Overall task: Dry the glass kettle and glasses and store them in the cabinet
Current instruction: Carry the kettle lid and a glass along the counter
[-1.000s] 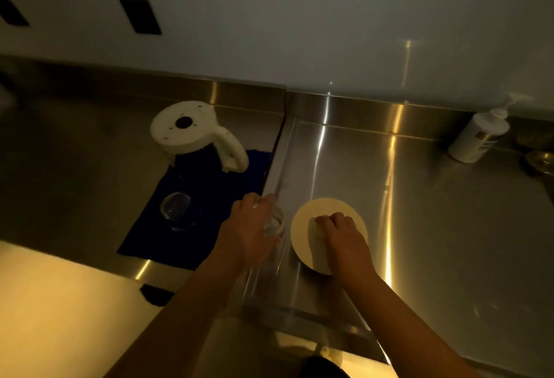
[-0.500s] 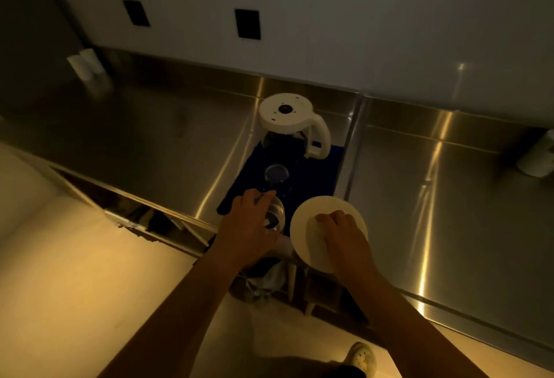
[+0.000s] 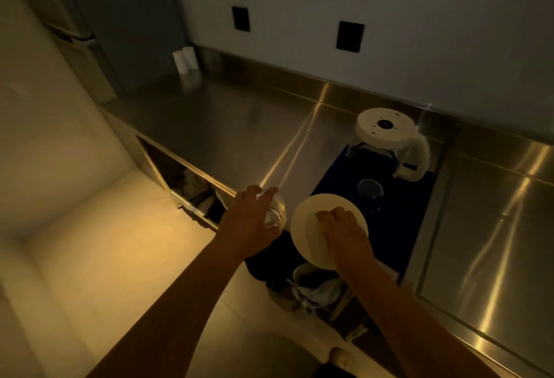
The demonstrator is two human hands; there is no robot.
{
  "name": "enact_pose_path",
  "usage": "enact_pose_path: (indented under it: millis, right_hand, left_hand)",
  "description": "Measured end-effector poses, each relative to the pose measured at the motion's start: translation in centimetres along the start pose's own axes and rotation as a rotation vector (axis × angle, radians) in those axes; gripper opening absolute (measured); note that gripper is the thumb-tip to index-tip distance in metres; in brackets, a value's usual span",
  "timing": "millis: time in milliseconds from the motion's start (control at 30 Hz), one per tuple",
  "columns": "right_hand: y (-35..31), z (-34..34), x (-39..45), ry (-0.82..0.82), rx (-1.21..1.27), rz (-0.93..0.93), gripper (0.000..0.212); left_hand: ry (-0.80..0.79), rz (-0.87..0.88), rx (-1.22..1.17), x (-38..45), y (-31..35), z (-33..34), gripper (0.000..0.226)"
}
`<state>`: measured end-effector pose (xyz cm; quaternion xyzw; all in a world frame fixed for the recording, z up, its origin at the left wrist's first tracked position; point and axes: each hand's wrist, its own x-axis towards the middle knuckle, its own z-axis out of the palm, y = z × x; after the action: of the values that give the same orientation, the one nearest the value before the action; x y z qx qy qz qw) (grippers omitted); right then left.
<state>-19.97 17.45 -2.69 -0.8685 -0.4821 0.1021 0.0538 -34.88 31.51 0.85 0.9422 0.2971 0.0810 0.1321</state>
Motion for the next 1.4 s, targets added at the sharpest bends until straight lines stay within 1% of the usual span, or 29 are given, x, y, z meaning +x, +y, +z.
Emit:
enact_pose_path:
  millis: [67,300,633,900,1067,1267,1400]
  right_hand:
    - [-1.6,0.2,1.7,-0.005,-0.001,-0.032,0.069]
    - [-6.7,0.5,8.7,-0.012,0.050,-0.156,0.066]
    - [-14.7,-0.2,22.3,-0.033,0.059,-0.308,0.059]
    - [-22.1,0.3,30.4,-0.079,0.043,-0.392,0.065]
    - [-27.6,1.8,34.3,-0.075,0.018,-0.385,0.067]
    - [-35.3,3.1,39.1,-0.011,0.035,-0.311,0.065]
    - [-39.6,3.5,41.8,-0.005,0.035,-0.265,0.070]
  left_hand:
    - [0.007,-0.036,-0.001,0.2,-2.0,-0.6,0.082]
    - [0.049,-0.152,0.003,2.5,-8.9,-2.3,0.087]
    - [0.112,-0.319,0.030,8.7,-19.7,-4.5,0.086]
    - [0.120,-0.437,0.019,11.7,-28.1,-7.1,0.087]
    - [0.106,-0.448,0.019,12.9,-34.4,-8.7,0.087]
    - [0.072,-0.382,0.024,15.2,-43.3,-11.3,0.088]
    - [0.076,-0.339,0.019,16.3,-48.3,-12.9,0.087]
